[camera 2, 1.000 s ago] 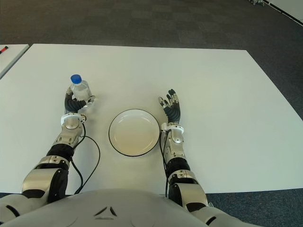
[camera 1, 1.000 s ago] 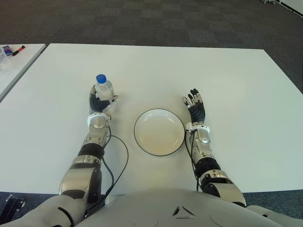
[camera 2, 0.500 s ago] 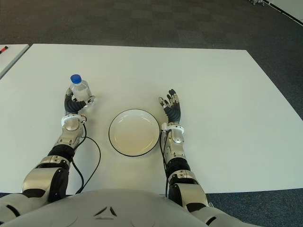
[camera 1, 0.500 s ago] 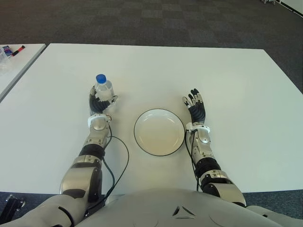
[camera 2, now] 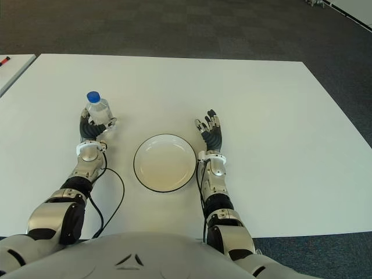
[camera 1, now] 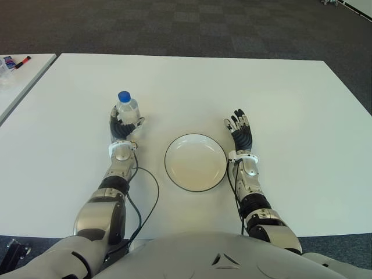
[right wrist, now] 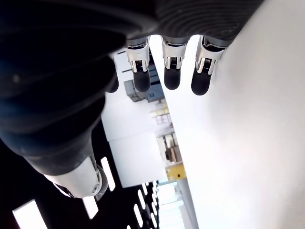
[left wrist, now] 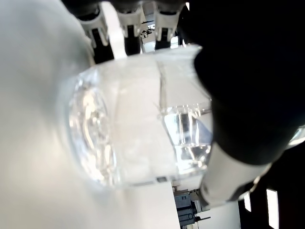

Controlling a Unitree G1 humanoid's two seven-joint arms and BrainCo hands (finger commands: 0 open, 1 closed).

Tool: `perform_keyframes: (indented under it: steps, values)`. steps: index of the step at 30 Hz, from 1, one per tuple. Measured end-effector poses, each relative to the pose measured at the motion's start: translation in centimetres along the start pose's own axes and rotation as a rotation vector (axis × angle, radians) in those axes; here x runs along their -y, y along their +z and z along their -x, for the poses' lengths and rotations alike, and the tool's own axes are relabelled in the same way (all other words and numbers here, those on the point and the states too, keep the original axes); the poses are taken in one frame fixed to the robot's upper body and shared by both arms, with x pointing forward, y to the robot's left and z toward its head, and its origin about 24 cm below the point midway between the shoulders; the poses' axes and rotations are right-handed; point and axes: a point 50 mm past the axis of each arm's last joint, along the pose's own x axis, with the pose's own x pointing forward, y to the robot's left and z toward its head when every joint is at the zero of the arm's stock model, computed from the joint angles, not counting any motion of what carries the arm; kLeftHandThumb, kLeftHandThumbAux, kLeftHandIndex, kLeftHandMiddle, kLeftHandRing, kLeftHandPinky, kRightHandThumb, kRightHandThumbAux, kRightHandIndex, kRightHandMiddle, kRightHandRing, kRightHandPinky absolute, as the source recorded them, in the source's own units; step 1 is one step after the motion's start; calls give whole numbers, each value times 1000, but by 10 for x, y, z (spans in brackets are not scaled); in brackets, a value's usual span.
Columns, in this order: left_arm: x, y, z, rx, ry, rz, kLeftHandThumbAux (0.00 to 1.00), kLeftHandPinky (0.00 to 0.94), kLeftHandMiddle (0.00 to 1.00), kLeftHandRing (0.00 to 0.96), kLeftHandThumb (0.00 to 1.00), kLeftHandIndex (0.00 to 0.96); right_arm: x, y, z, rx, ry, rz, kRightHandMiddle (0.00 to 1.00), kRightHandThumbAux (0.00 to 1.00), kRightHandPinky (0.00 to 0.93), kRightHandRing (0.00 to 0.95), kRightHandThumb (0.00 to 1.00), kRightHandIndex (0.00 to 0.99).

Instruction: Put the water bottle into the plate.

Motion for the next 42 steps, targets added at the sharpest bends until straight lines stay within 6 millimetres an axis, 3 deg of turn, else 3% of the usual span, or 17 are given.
perform_keyframes:
  steps: [31,35,37,42]
  values:
    - [0,0,-2,-5,2,13,863,24,78,44,2,120,0,0,-1,-3,-4,-1,60,768,106,53,0,61]
    - [1,1,-2,-4,4,26,835,75,93,63,68,132,0,0,-1,-2,-4,-1,58,765,104,52,0,58]
    - [1,2,-2,1,7,36,813,158,139,121,165,160,0,0,-1,-2,-4,-1,57,765,106,52,0,57]
    - [1,3,-2,14,19,69,754,263,233,216,412,247,1,-1,-1,-4,-7,-1,60,767,112,56,0,59]
